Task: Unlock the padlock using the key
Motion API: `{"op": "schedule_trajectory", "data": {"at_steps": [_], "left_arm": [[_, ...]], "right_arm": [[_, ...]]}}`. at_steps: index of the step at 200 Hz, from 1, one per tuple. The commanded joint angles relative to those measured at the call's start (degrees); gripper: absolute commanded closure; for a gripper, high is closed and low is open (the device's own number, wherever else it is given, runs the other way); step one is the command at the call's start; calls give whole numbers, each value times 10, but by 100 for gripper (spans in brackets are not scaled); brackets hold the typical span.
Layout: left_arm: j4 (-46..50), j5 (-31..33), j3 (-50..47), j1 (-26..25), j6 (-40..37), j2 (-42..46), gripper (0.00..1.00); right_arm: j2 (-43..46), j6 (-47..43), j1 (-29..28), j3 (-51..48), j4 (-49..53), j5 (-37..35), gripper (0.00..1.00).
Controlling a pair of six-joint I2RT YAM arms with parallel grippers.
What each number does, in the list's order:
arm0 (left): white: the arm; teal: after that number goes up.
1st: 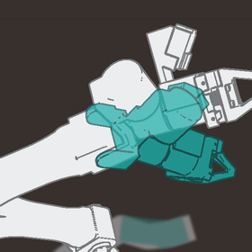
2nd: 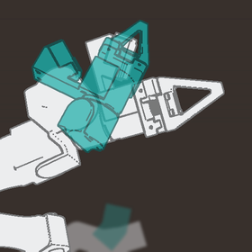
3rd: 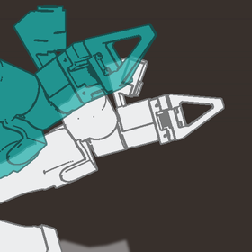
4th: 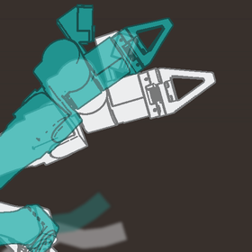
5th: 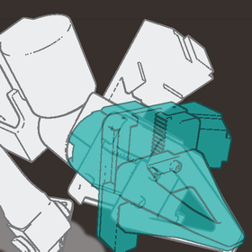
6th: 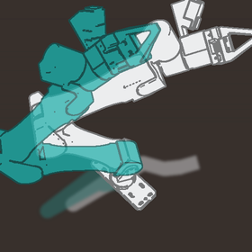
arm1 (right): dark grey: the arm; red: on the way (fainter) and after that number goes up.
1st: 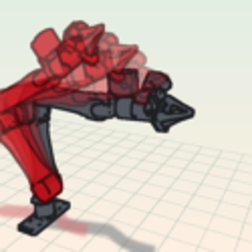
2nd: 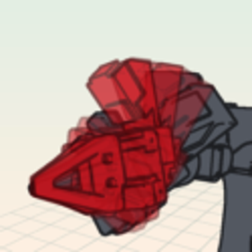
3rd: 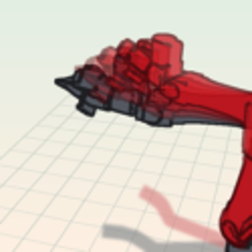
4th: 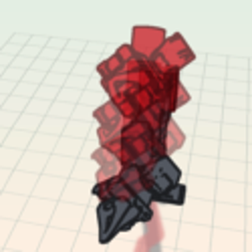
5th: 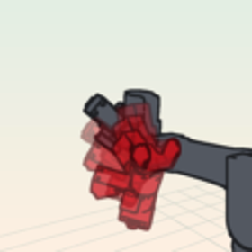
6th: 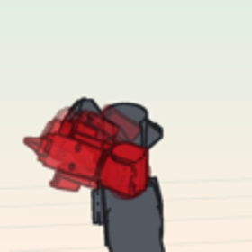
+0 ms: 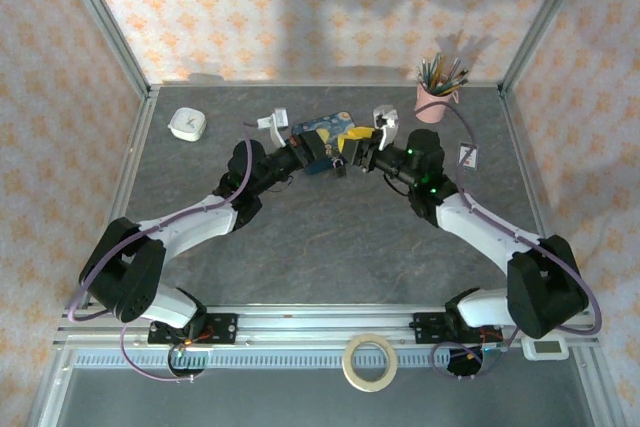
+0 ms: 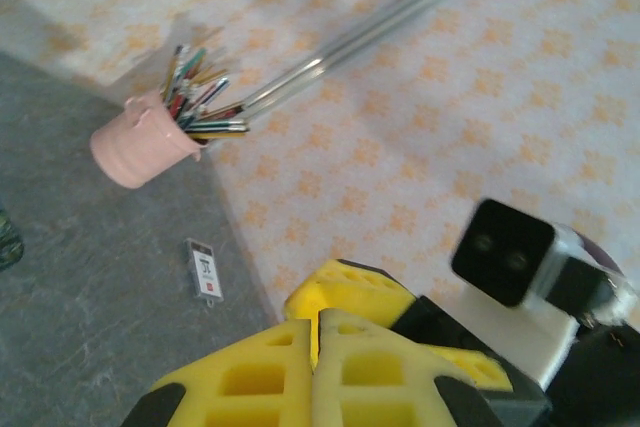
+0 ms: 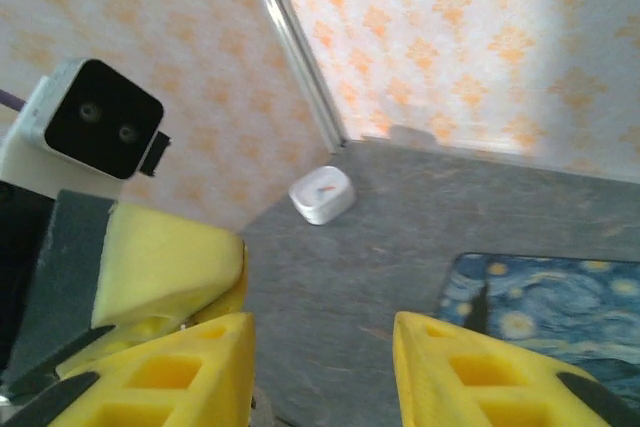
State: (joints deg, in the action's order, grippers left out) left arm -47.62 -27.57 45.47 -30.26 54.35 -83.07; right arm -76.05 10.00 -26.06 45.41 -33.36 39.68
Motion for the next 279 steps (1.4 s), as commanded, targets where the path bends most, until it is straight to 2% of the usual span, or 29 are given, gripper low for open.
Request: {"op": "schedule_trajectory", "data": {"at_steps": [1,48,94,124,239,259,279], "left_arm": [[-98,-55,-10,4,-85,13,100],[-154,-86,-38,3,-115,26,100],[-169,-80,-55,3,-112,35,100],[-179,-73,-61,3,-112,38,100],[-186,-37,-65,3,-86,40,100],[-199,-43,-66,4,-77,36,100],[-219,-53,-66,3,-63,28,100]], "right_arm": [[-21,139,5,-17,-136,123,57],[-94,311,13,-38,-345,205,48],[-154,419,13,-50,-485,231,49],[-183,477,12,-49,-567,252,46],[-166,416,-3,-55,-523,270,48],[-162,402,-4,-52,-503,267,52],[-165,402,-4,-48,-500,263,61]]}}
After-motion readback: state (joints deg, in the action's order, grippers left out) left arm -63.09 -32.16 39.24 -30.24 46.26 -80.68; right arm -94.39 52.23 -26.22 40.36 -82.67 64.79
